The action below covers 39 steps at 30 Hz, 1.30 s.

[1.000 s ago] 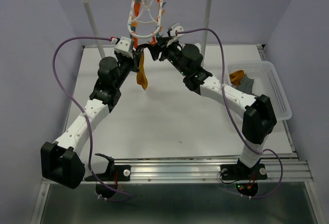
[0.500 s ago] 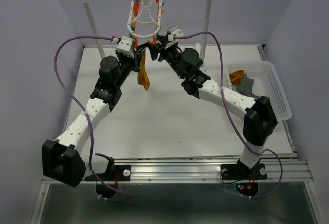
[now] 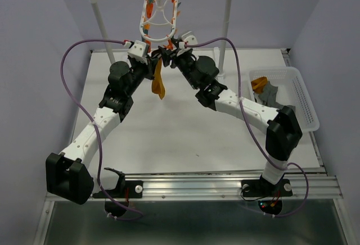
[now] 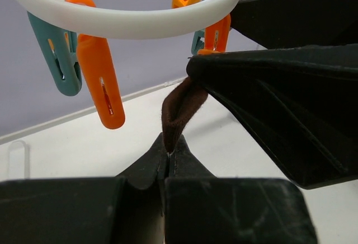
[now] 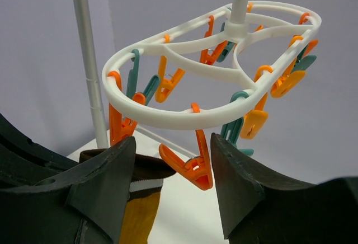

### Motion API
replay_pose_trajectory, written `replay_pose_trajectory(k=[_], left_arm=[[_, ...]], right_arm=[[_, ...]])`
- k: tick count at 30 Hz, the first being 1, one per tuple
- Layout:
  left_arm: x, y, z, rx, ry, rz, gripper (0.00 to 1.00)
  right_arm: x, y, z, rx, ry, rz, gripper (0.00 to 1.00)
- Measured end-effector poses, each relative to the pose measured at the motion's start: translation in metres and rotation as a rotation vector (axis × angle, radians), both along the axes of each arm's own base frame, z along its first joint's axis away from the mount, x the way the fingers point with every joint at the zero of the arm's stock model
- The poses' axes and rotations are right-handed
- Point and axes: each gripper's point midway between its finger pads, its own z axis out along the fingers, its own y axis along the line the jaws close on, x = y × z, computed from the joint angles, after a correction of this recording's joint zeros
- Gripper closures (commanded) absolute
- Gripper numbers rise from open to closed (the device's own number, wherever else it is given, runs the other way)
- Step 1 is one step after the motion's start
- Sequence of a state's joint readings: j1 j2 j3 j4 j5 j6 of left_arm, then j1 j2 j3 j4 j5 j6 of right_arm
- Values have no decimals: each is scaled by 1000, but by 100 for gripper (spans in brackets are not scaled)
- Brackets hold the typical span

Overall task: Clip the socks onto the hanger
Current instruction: Open the clamp at the hanger.

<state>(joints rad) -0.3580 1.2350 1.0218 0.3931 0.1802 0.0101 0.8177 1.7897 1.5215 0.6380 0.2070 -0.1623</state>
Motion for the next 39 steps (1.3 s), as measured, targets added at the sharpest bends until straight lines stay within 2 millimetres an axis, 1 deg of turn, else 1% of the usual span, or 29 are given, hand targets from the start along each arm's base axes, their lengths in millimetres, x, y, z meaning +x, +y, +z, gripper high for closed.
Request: replay_pose_trajectory(k=[7,10,11,12,14,16,17,19,23,24,28,30,31,34,36,37,39], left_arm=[[-3,-6,3,-2,-13,-38,100],[-4,-7,4,-1,-16,-47,100],[-4,-7,4,-1,-16,-48,100],[-4,-7,4,1,-17,-49,100],[-4,-7,4,2,-18,-49,100],[-4,-7,4,4,-19,-48,100],[-4,-7,4,4,-19,-48,100],[-4,-7,4,5,-19,-47,100],[-4,-7,4,5,-19,-46,100],[-4,-7,4,5,-19,-46,100],[-3,-5,4,8,-21,-37,100],[-2,-4,4,8,-21,-30,100],[-2,-4,4,9,-22,-27,100],[-1,-2,4,9,-23,-16,100],[-1,-1,4,8,-25,-10,100],[-1,0,5,6,-29,-6,100],[-3,1,4,5,-29,-1,100]], right_arm=[[2,-3,-2,-7,0,-54,39],[3,-5,-4,-7,6,-71,43],[4,-5,-4,-8,7,-75,46],[4,-6,-5,-9,9,-82,51],[6,-6,-7,-12,12,-90,53],[7,-7,-9,-14,14,-97,57],[7,-7,-9,-15,15,-99,57],[7,-8,-10,-16,16,-103,62],[8,-8,-10,-21,15,-107,65],[8,-8,-10,-23,17,-107,67],[7,-6,-10,-30,25,-105,73],[7,-6,-8,-32,34,-103,75],[8,-5,-5,-31,40,-102,82],[8,-5,6,-17,61,-101,93],[8,-6,14,-3,70,-103,95],[8,-7,18,1,79,-103,99],[8,-7,22,7,89,-103,99]])
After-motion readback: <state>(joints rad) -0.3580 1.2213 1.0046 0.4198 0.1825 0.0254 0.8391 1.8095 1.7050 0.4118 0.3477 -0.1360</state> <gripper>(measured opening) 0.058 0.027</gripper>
